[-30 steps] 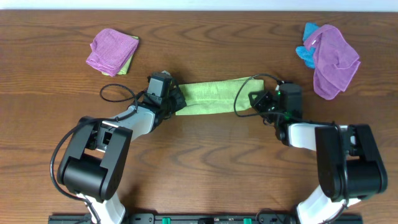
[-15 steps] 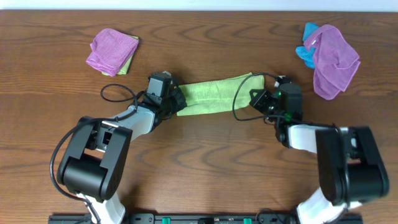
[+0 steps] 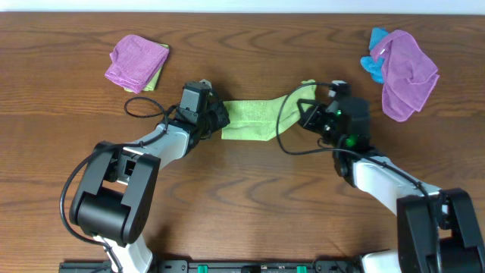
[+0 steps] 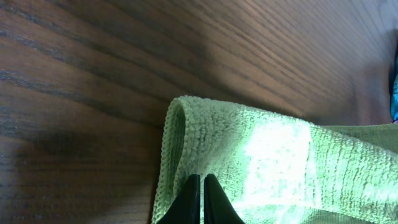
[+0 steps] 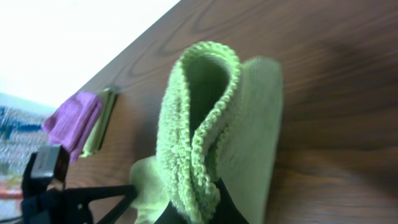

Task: Fold the cloth
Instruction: 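Fold the strip's right end toward the left gripper with the right gripper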

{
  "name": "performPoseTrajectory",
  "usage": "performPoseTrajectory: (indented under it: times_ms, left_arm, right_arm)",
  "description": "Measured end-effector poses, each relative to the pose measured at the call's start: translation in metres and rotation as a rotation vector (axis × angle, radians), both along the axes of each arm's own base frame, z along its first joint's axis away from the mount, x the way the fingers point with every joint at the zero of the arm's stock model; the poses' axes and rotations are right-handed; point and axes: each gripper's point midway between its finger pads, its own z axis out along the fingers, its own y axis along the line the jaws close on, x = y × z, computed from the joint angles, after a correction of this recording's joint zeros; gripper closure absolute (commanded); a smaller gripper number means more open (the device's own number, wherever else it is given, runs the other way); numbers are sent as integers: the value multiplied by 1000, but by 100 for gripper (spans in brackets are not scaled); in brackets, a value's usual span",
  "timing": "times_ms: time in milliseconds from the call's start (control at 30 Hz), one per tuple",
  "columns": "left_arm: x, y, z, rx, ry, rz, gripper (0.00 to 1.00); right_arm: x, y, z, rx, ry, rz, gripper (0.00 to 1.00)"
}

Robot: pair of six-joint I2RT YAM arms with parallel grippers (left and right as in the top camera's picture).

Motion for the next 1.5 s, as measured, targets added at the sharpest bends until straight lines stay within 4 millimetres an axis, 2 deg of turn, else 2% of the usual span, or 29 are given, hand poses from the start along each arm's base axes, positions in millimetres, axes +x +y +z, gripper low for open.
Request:
performPoseTrajectory:
  times_ms: [600,900,1133,1233,1333,1500]
  left_arm:
    - [-4,1,-4,9,20,-3,94]
    - [-4,1,-4,10,19,-5,94]
    - [-6,1,-4,16,20,-26,94]
    - [-9,5,-7,25,34,-33,94]
    - [-9,17,-6,42,42,-28,94]
    - [0,40,19,47,-7,6,94]
  right_arm:
    - [8,67,30,-75,-54,112,99]
    - [3,109,-1,-108,7,201,99]
    - [-4,140,-9,-149,30,283,98]
    - [-5,142,-11,-164,34,296,99]
    - [-8,140,-19,-181,57,303,99]
    - [-12,138,-29,-211,82,317,99]
